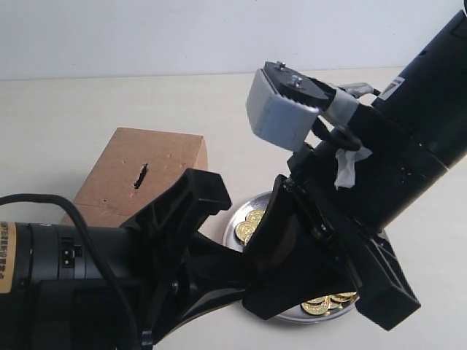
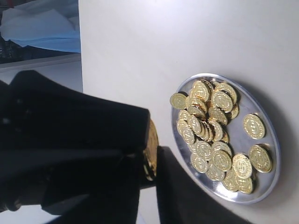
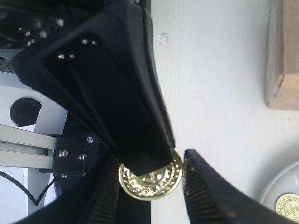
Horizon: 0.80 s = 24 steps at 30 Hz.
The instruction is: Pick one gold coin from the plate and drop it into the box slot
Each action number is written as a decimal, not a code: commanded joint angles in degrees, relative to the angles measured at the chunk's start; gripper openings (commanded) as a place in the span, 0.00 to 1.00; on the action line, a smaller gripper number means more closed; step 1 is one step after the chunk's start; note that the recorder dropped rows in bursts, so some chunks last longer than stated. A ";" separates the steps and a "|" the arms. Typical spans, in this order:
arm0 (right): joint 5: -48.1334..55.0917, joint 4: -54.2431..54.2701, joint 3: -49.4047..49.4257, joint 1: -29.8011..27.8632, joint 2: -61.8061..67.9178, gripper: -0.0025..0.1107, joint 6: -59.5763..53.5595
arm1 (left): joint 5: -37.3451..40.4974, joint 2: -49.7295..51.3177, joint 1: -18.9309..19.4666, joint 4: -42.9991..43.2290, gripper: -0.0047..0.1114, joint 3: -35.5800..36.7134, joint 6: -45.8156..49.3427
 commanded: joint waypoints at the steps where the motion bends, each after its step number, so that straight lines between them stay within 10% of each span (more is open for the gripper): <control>1: -0.56 0.98 0.31 0.06 -0.19 0.17 -0.42 | 0.28 -0.18 -0.31 -0.37 0.12 0.22 -0.29; 24: -0.56 -4.41 0.31 0.06 -0.19 0.17 4.05 | 0.33 1.48 -0.31 -0.40 0.04 0.22 -2.99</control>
